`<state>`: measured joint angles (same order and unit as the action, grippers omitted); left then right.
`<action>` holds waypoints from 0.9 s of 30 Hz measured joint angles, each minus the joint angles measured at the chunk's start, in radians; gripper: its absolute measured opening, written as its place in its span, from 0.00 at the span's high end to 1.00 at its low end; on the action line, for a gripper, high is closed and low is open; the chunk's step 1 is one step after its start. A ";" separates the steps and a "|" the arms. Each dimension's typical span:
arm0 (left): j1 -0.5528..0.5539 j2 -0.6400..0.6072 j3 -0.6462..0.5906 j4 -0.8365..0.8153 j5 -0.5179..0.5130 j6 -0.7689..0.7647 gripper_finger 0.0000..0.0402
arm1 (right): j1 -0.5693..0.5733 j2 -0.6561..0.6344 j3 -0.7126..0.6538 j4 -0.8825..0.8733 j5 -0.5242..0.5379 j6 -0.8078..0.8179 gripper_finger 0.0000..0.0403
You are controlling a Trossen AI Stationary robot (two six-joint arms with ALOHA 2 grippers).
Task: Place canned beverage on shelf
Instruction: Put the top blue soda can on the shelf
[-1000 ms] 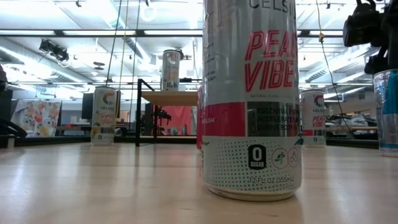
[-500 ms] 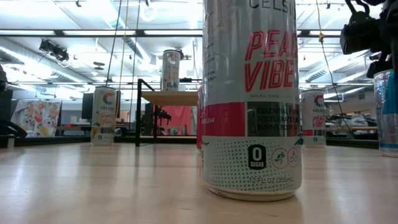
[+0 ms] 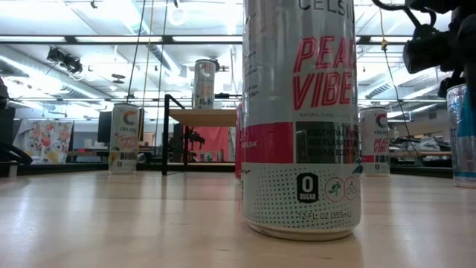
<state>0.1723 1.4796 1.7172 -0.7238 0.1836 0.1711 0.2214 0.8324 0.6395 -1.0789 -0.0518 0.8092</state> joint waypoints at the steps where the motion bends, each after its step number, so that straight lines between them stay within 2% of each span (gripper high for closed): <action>1: 0.000 0.000 0.000 0.000 0.000 0.000 0.12 | 0.000 0.006 0.000 -0.002 0.000 0.000 0.12; 5: 0.000 0.000 0.000 0.000 0.000 0.000 0.12 | 0.000 0.030 0.000 -0.017 -0.001 0.000 0.18; 12: 0.000 0.000 0.000 0.001 0.000 0.000 0.12 | 0.000 0.044 0.002 -0.034 0.014 0.000 0.40; 27: 0.000 0.000 0.000 0.000 0.000 -0.001 0.12 | -0.021 0.052 0.024 -0.027 0.028 0.007 0.40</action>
<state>0.1723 1.4796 1.7173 -0.7237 0.1834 0.1699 0.2009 0.8841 0.6639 -1.1058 -0.0241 0.8162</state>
